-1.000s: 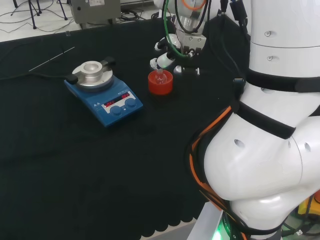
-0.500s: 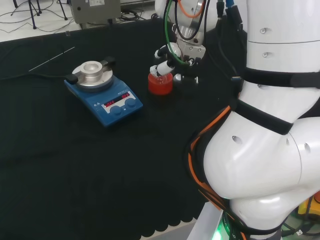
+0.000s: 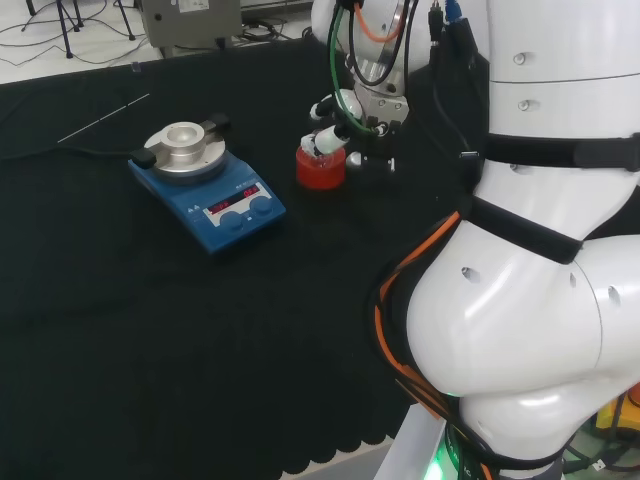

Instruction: Pick up the round-bottom flask.

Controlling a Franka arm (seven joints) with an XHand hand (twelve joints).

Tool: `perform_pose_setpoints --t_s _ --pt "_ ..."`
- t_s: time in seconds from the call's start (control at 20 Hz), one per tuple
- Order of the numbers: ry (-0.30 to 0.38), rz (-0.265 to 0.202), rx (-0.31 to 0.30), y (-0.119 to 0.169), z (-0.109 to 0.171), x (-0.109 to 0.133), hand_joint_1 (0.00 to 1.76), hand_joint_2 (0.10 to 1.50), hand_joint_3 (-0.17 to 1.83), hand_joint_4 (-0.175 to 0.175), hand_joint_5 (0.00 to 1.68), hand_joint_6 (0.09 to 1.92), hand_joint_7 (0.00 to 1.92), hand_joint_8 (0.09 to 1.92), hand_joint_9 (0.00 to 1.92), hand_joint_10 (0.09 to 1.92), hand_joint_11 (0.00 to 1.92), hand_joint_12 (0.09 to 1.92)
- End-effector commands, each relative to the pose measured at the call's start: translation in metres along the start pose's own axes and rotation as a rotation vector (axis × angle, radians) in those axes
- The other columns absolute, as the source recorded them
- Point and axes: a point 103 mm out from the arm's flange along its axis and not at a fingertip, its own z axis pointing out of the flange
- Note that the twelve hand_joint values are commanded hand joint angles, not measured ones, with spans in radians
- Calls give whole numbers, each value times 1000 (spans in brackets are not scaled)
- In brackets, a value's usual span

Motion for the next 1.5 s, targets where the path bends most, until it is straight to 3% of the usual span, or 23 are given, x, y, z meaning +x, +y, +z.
perform_pose_setpoints --t_s 0.05,1.5 --pt "-2 5 -10 4 4 -4 859 626 635 -23 602 87 216 550 387 620 22 1356" --pt "2 43 -20 20 14 -20 867 671 653 -28 733 108 229 552 412 619 51 1348"
